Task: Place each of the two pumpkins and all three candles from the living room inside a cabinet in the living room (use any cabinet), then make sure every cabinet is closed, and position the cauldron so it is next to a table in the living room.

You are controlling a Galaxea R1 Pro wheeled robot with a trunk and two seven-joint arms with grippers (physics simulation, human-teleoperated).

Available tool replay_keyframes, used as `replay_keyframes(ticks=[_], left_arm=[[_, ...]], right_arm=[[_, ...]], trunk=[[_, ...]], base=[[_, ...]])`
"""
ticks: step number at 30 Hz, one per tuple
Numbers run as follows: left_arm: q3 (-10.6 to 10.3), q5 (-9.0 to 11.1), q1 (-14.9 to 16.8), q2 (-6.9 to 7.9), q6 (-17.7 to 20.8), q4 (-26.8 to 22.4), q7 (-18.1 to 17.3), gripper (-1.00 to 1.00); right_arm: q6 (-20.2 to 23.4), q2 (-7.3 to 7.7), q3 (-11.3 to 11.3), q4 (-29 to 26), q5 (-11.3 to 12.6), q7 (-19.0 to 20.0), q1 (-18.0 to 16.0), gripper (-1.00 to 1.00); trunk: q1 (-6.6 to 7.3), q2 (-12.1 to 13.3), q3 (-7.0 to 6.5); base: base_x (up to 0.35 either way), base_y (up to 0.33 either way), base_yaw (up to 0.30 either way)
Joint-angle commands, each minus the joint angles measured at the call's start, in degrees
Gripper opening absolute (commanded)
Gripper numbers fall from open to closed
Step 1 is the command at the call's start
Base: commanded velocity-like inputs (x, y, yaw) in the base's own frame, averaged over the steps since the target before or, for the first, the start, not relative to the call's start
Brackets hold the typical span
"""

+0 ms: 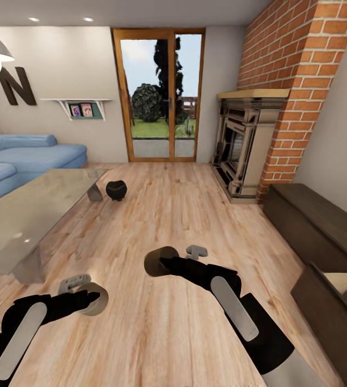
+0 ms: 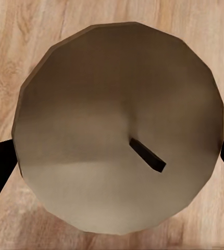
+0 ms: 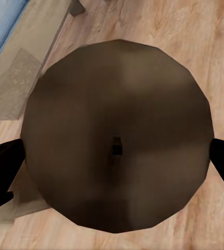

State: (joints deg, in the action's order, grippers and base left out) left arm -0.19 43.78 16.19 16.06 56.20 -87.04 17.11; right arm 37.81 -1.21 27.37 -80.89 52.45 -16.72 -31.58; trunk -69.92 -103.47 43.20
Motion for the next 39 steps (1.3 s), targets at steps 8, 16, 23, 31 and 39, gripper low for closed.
replay_keyframes(ticks=[8,16,23,31,39], left_arm=[[-0.06,0.52,0.00,0.02,0.14,-0.05,0.56,-1.00],[-0.07,0.44,0.00,0.02,0.14,-0.05,0.56,-1.00],[-0.07,0.43,0.02,0.02,0.14,-0.05,0.56,-1.00],[-0.07,0.43,0.01,0.02,0.14,-0.05,0.56,-1.00],[-0.07,0.47,0.02,0.02,0.14,-0.05,0.56,-1.00]], right_arm=[[0.07,-0.02,0.05,-0.05,0.63,-0.60,-0.06,-1.00],[0.07,-0.02,0.05,-0.05,0.63,-0.60,-0.07,-1.00],[0.07,-0.02,0.05,-0.05,0.63,-0.60,-0.06,-1.00],[0.07,-0.02,0.05,0.00,0.63,-0.60,-0.06,-1.00],[0.07,-0.02,0.05,0.00,0.63,-0.60,-0.06,-1.00]], trunk=[[0.01,-0.03,0.06],[0.01,-0.03,0.06],[0.01,-0.03,0.06],[0.01,-0.03,0.06],[0.01,-0.03,0.06]], base=[[-0.089,0.250,-0.279],[-0.187,0.246,-0.280],[-0.207,0.225,-0.280],[-0.129,0.220,-0.280],[-0.010,0.219,-0.280]])
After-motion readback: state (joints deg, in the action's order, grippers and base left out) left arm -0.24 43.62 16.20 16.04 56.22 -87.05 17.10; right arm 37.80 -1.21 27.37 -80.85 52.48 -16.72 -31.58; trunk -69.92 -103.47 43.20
